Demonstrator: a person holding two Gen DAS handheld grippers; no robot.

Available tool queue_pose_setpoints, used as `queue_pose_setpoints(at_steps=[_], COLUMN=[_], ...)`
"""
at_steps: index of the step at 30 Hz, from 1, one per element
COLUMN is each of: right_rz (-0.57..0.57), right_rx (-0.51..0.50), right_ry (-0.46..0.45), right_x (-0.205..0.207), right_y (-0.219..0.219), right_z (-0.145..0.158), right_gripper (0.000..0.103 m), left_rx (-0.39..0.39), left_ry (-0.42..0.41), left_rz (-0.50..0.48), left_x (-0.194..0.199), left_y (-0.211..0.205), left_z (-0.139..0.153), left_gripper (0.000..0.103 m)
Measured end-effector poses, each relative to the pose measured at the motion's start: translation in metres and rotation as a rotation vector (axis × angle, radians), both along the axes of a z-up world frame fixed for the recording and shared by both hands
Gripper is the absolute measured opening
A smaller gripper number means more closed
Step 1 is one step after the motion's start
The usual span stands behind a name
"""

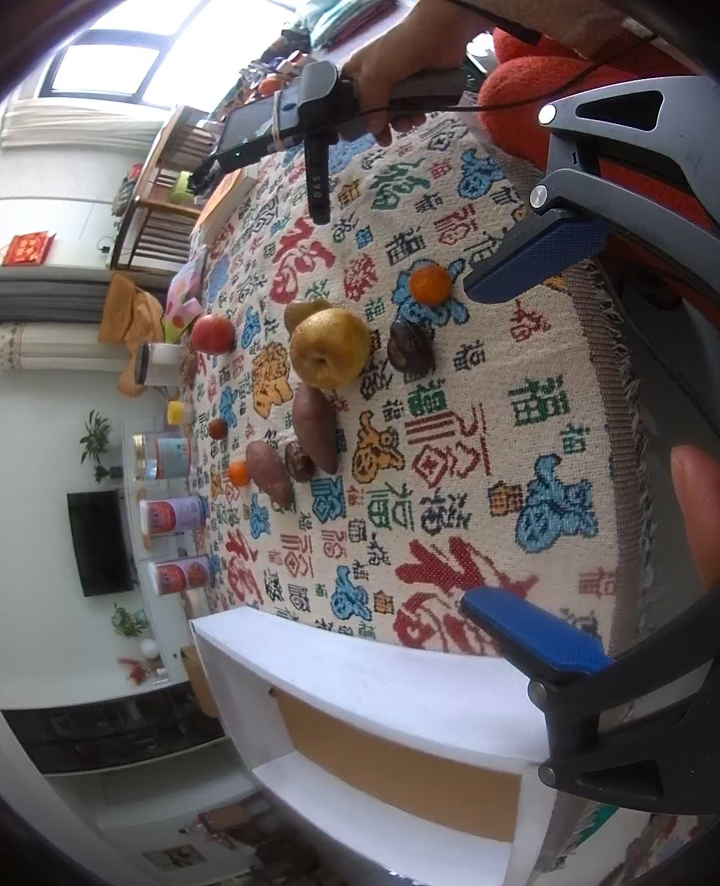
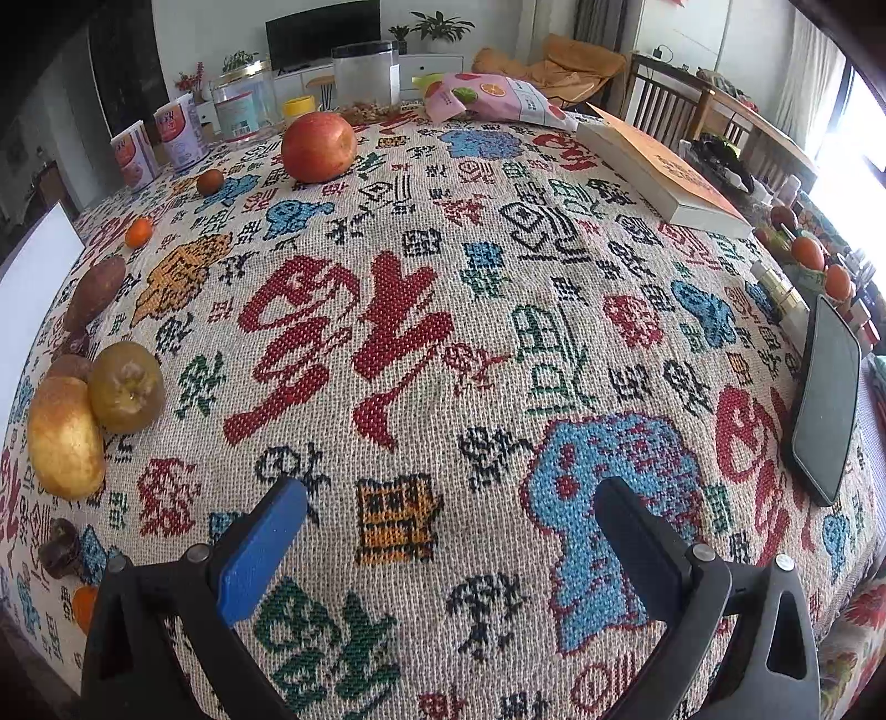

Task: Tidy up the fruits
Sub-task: 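Move both tools over the tablecloth toward the fruits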

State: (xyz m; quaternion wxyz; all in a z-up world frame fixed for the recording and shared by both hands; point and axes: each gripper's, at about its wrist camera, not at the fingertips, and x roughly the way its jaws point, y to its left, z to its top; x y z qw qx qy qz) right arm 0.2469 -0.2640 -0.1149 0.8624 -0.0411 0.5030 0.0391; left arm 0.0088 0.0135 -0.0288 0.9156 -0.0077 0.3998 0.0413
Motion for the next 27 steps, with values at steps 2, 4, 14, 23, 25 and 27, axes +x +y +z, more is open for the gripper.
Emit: queue_pose_setpoints(at_steps=[2, 4, 14, 23, 25, 27], right_rz=[-0.021, -0.051, -0.073, -0.072, -0.072, -0.072], right_rx=[-0.003, 0.028, 0.023, 0.023, 0.023, 0.023], right_ry=[-0.029, -0.037, -0.081, -0.081, -0.081, -0.081], right_x=[0.022, 0.038, 0.045, 0.045, 0.045, 0.045], right_y=[0.003, 0.002, -0.001, -0.001, -0.001, -0.001], right_z=[-0.008, -0.019, -0.019, -0.018, -0.018, -0.018], right_gripper=[0.103, 0.103, 0.103, 0.103, 0.103, 0.103], left_rx=[0.006, 0.016, -0.004, 0.002, 0.01, 0.014], left_ry=[0.015, 0.017, 0.016, 0.0, -0.009, -0.008], left_rz=[-0.002, -0.006, 0.007, -0.008, -0.014, -0.017], left_x=[0.002, 0.004, 0.009, 0.017, 0.011, 0.008], left_y=[-0.001, -0.001, 0.002, -0.016, -0.017, -0.016], left_z=[-0.002, -0.002, -0.006, 0.001, 0.004, 0.003], left_gripper=[0.102, 0.102, 0.102, 0.102, 0.102, 0.102])
